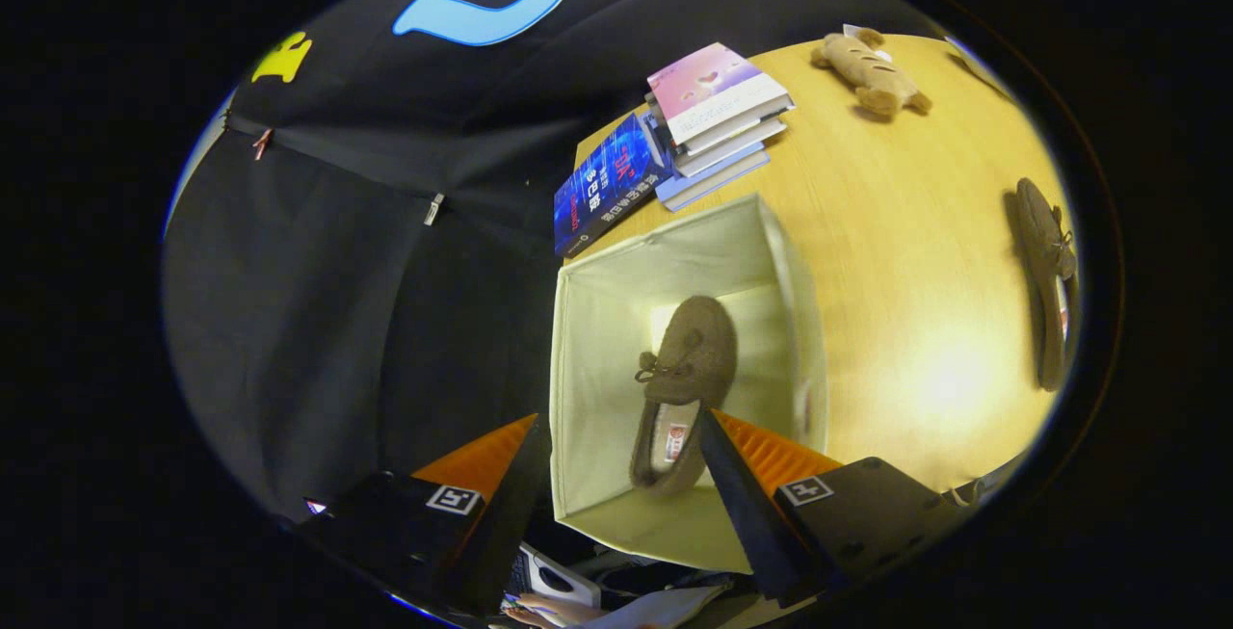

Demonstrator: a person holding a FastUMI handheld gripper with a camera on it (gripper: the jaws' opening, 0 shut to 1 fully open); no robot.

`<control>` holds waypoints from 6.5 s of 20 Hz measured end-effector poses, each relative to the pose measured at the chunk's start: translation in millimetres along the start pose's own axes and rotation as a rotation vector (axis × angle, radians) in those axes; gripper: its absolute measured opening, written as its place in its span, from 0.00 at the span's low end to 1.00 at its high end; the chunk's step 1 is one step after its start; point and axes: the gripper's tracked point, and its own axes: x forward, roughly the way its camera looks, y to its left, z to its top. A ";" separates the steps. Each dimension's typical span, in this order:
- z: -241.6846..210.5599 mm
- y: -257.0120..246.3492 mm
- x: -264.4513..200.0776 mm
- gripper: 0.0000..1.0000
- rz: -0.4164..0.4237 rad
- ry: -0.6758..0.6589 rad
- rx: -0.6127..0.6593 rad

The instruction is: Open the storage box then place both shoes into the box .Put the left shoe in first, then the right shoe, with the right side of both shoes facing outward in a uniform manner.

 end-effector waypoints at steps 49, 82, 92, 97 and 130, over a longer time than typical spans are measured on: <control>81.7 -296.5 -145.6 0.05 -0.336 -0.152 0.089; -1.2 -36.1 -24.0 0.05 -0.114 -0.032 0.059; -31.0 -44.3 -15.9 0.06 -0.174 0.017 -0.010; -13.5 -33.9 -29.8 0.33 -0.108 -0.011 -0.030; 177.2 -138.0 -258.4 0.99 -0.381 -0.747 -0.580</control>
